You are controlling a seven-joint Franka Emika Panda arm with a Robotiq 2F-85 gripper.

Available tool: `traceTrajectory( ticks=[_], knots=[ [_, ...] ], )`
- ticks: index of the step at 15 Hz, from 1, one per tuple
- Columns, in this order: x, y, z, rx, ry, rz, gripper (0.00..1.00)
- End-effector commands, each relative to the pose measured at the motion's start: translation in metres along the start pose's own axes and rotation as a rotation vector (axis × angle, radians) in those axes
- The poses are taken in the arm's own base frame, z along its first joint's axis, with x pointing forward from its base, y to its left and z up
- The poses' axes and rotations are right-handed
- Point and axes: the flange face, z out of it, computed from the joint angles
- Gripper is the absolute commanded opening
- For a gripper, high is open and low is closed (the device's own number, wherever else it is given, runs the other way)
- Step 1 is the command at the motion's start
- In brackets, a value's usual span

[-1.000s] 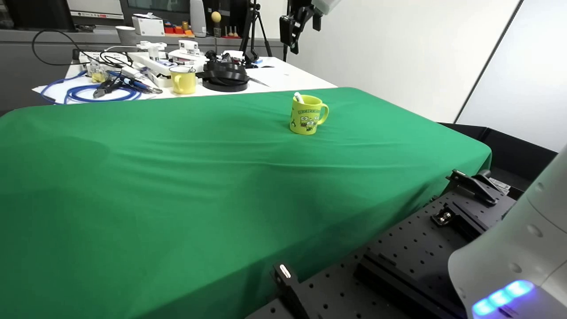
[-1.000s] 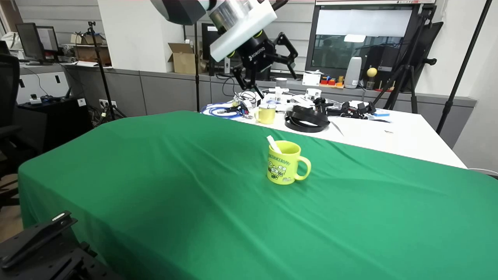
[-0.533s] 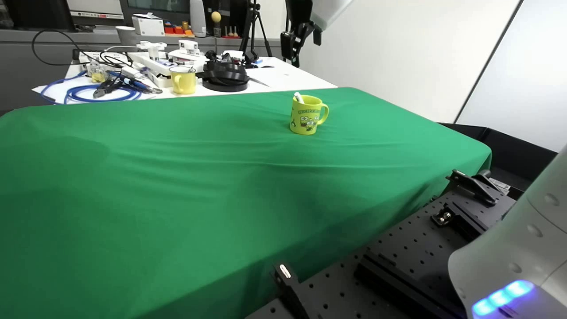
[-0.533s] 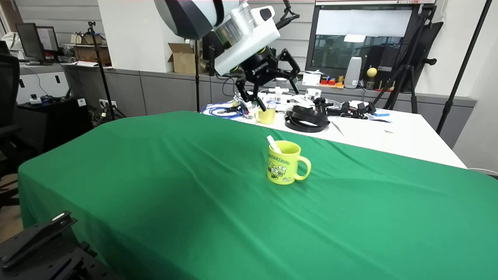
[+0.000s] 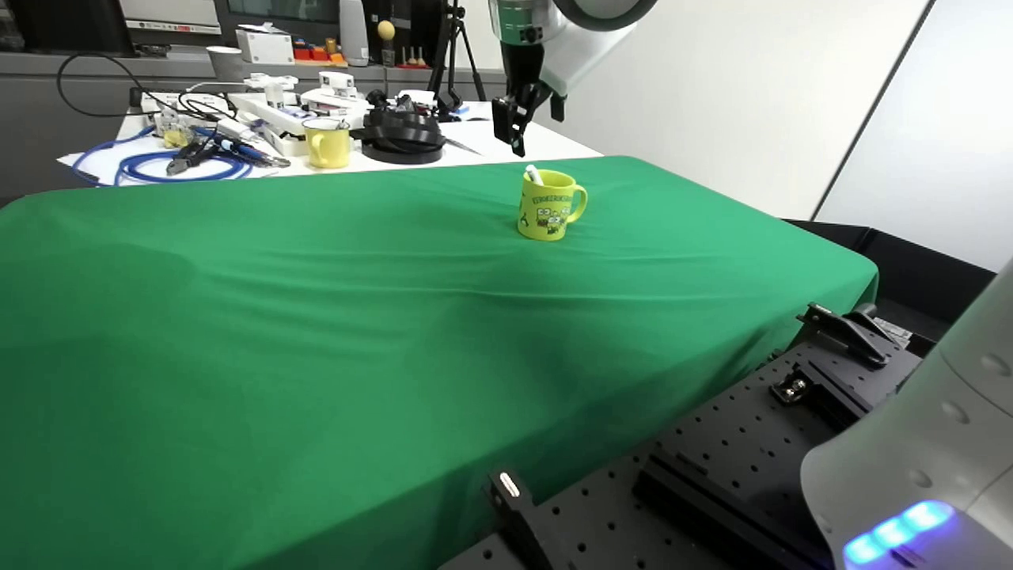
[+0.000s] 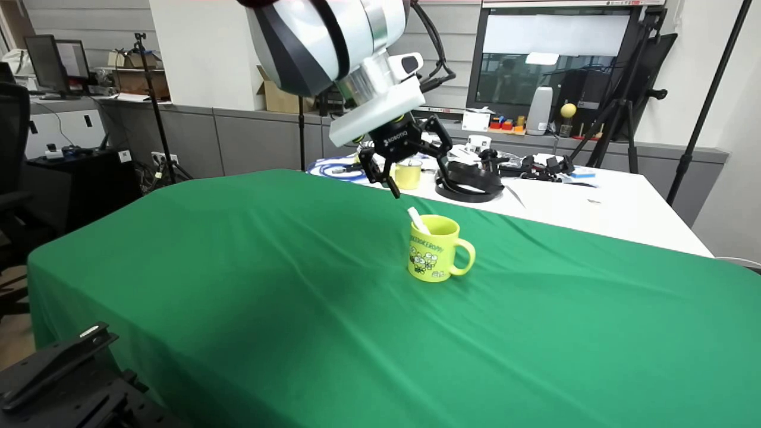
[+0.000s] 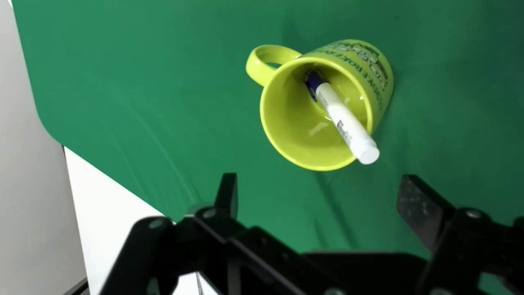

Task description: Remove the blue marker from the mug and put it on the table

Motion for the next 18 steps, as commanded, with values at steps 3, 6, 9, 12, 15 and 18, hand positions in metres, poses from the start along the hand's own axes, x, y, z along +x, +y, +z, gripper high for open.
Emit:
traceTrajectory(
  ticks=[3, 6, 9, 12, 15, 18],
  knots=[
    [0.004, -0.010, 0.024, 0.058, -0.023, 0.043, 1.00],
    [0.003, -0.011, 0.031, 0.064, -0.038, 0.062, 0.67],
    [0.004, -0.010, 0.037, 0.078, -0.067, 0.083, 0.45],
    [0.006, -0.011, 0.039, 0.090, -0.083, 0.095, 0.25],
    [0.006, -0.012, 0.040, 0.101, -0.101, 0.104, 0.03],
    [0.010, -0.005, 0.036, 0.102, -0.112, 0.112, 0.04]
  ],
)
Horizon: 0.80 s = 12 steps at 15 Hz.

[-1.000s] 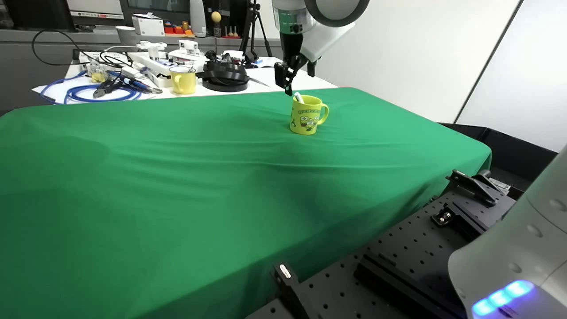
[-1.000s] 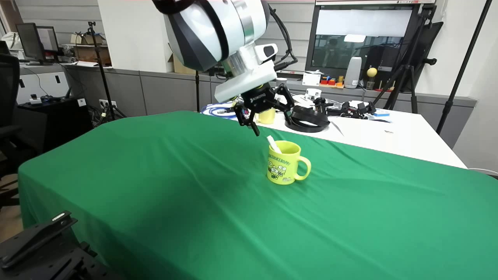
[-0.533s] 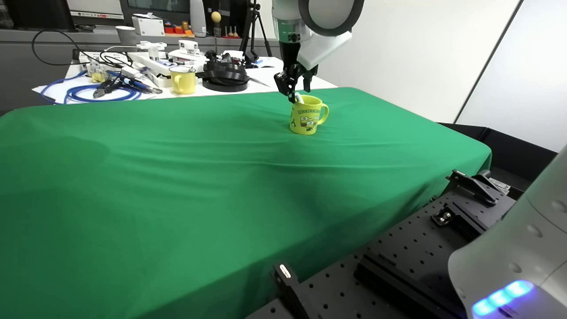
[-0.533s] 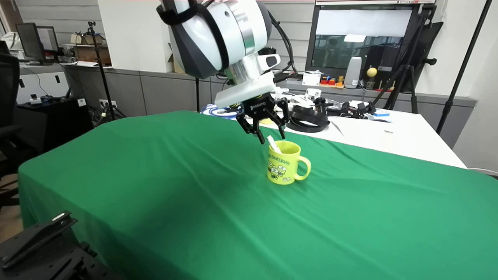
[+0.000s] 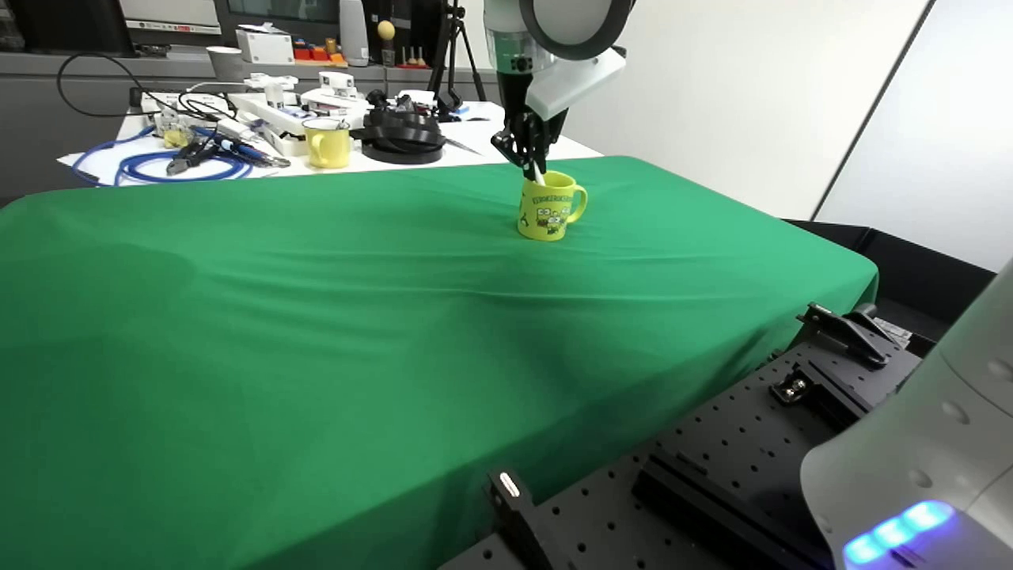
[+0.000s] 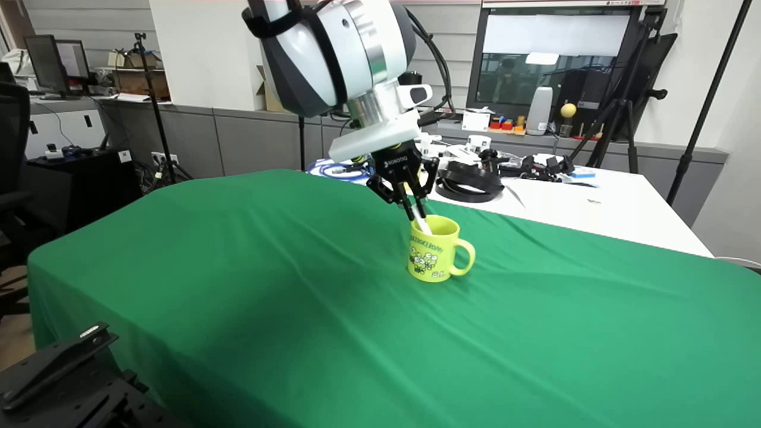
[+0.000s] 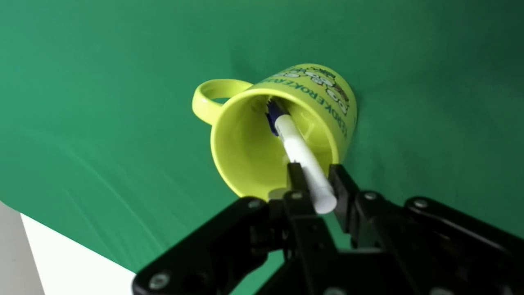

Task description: Remove the blue marker from the mug and put it on the table

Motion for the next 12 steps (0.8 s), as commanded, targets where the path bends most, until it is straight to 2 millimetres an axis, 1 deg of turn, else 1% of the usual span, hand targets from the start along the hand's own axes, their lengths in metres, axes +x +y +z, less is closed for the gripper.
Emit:
traceTrajectory(
  ticks=[1, 4, 6, 8, 12],
  knots=[
    [0.008, 0.007, -0.002, 0.013, -0.022, 0.010, 0.05],
    [0.013, 0.027, -0.010, 0.048, -0.028, 0.029, 0.05],
    [0.013, 0.045, -0.016, 0.122, -0.030, 0.045, 0.05],
    [0.012, 0.069, -0.025, 0.165, -0.035, 0.073, 0.05],
    [0.010, 0.124, -0.047, 0.170, -0.011, 0.127, 0.05]
  ],
)
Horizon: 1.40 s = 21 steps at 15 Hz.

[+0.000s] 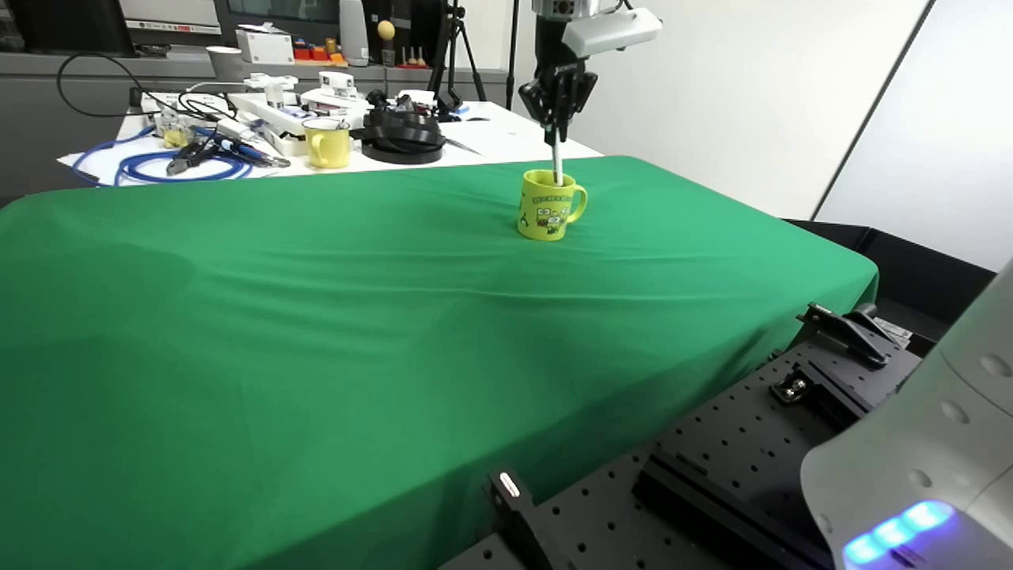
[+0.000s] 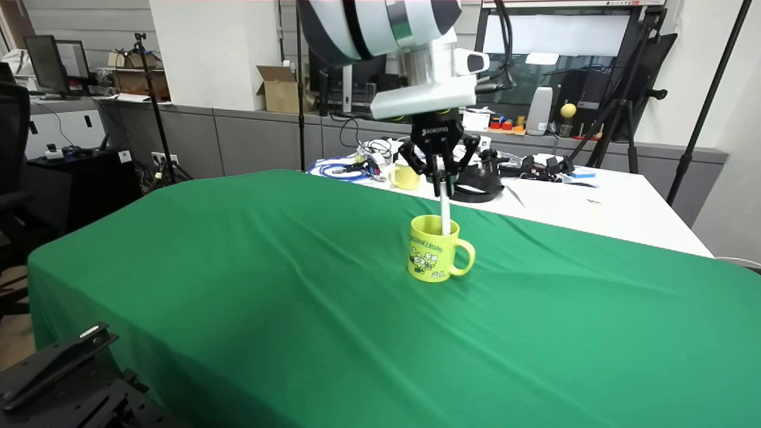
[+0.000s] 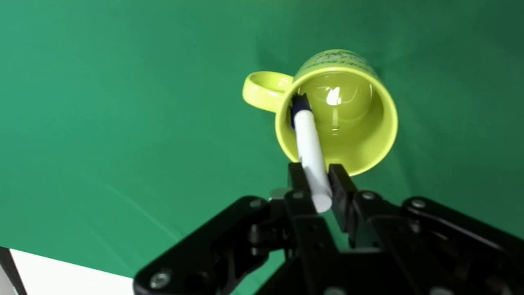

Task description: Remove the blue marker from the mug and put it on the table

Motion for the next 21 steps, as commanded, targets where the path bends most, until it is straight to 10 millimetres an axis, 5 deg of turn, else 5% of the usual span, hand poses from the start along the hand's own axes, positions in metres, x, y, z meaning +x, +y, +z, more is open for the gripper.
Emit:
traceTrajectory(
  ticks=[1, 6, 12, 17, 21],
  knots=[
    [0.004, 0.041, -0.036, 0.012, 0.026, 0.036, 0.05],
    [0.005, 0.075, -0.069, 0.160, 0.245, 0.136, 0.05],
    [0.026, 0.051, -0.070, 0.444, 0.345, 0.317, 0.05],
    [0.033, 0.003, -0.018, 0.691, 0.265, 0.304, 0.05],
    [0.027, -0.047, 0.032, 0.618, 0.033, 0.100, 0.05]
  ],
)
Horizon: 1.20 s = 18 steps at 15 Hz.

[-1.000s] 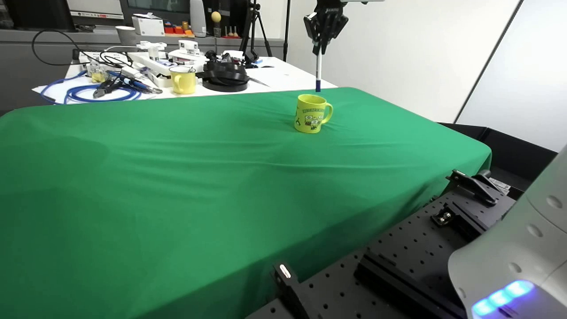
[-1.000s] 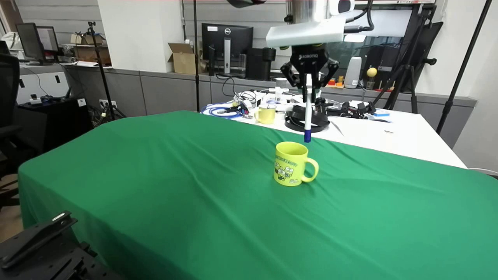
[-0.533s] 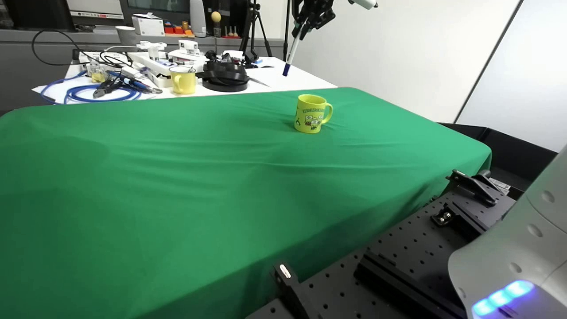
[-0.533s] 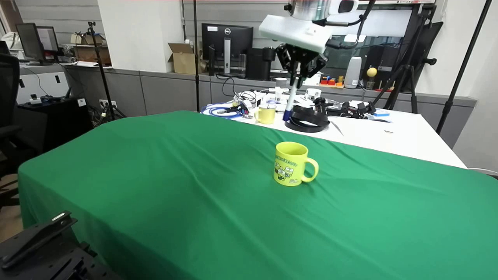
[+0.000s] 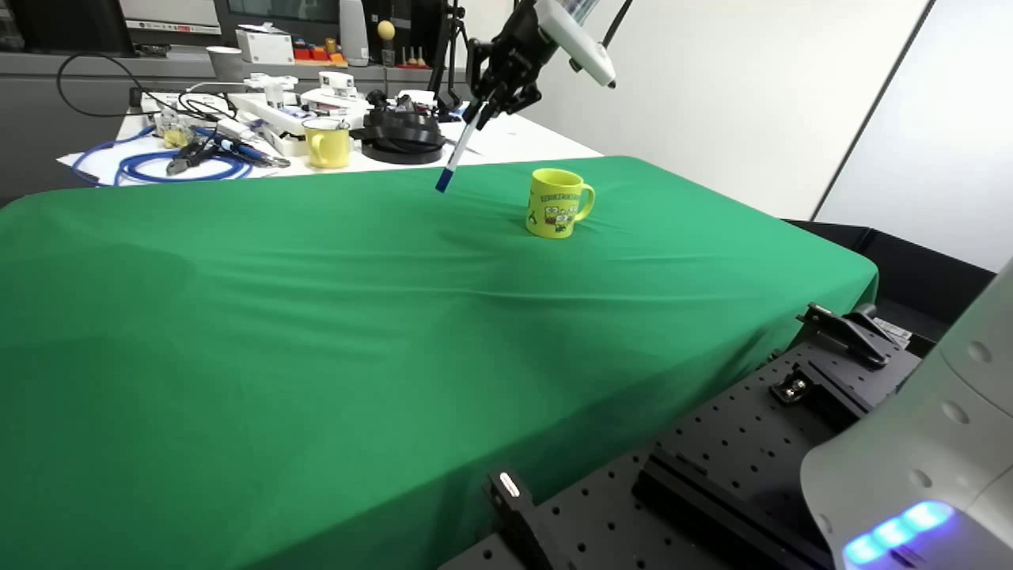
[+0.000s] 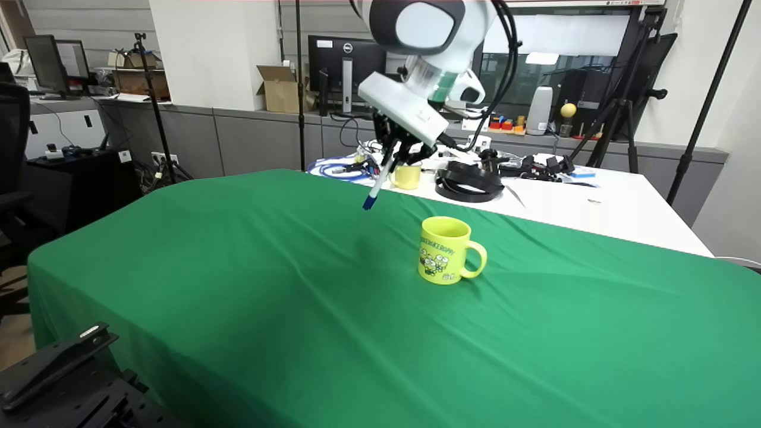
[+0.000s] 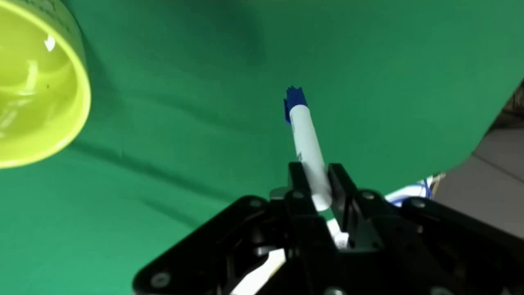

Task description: Remove the blue marker from the mug and put it on the table

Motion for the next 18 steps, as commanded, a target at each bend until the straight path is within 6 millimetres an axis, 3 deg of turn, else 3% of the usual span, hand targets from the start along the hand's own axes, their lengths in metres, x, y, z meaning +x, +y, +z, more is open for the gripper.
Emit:
traceTrajectory(
  ticks=[1, 9, 18],
  knots=[
    [-0.002, -0.011, 0.047, -0.068, -0.187, -0.098, 0.05],
    [0.000, -0.053, 0.095, -0.230, -0.448, -0.381, 0.05],
    [-0.009, -0.074, 0.139, -0.275, -0.326, -0.527, 0.05]
  ],
)
